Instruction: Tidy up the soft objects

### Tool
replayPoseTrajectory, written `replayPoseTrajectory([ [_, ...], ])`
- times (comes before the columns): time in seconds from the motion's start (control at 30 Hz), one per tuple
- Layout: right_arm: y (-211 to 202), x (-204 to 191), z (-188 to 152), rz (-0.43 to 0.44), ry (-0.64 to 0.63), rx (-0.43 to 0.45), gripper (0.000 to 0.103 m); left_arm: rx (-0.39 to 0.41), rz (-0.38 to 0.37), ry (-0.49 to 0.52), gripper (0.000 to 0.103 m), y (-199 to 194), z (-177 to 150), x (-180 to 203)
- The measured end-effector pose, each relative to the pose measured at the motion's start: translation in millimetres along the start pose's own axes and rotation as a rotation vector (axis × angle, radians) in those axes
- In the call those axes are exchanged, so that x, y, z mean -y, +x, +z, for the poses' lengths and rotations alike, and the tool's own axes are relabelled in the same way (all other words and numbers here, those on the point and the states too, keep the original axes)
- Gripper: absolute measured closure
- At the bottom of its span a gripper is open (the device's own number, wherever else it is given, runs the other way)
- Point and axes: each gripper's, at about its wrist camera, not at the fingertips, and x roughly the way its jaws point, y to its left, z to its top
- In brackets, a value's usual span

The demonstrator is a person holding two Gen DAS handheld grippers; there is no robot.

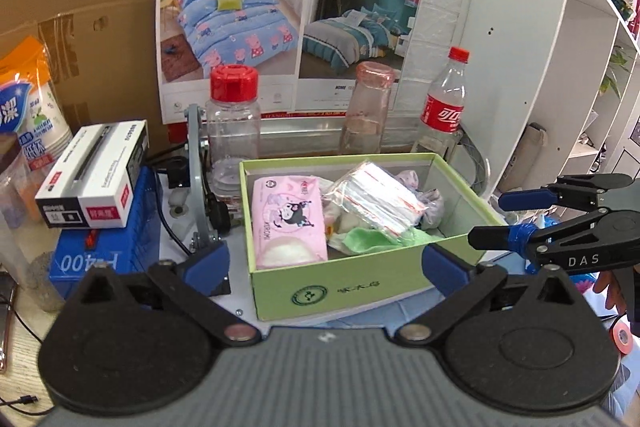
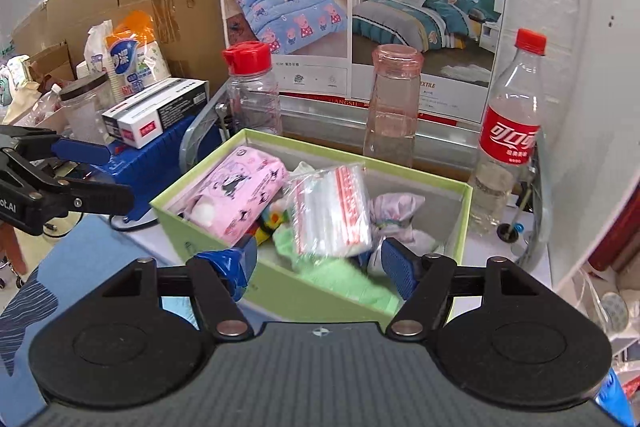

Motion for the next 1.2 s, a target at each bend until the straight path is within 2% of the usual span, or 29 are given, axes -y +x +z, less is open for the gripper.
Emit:
replayPoseTrajectory([
  [0.27, -50, -21, -32, -0.047, 0.060, 0.070, 0.046, 0.107, 0.004, 0.001, 0.002, -50, -27, 25],
  [0.4, -68, -32, -50, -0.119, 0.117, 0.121, 0.046, 0.149, 0.012, -0.026, 0.001, -61, -39, 34],
  [0.53, -85, -43, -70, -0.203, 0.231, 0.193, 0.046, 0.192, 0.059, -0.068, 0.001, -68, -54, 43],
  [0.67, -97, -54, -95, -0.209, 0.335, 0.281, 0.046, 0.198, 0.095, -0.085, 0.001, -71, -76, 53],
  [0.77, -101, -67, -115, -0.284, 0.384, 0.321, 0.046, 0.164, 0.107, -0.101, 0.001, -71, -91, 58],
  [0.97, -104, -79, -138, -0.415, 0.364, 0.296, 0.045, 0.129, 0.096, -0.116, 0.001, -71, -125, 67],
  [1.2, -104, -79, -164, -0.437, 0.380, 0.225, 0.045, 0.116, 0.142, -0.059, 0.001, -77, -152, 83],
])
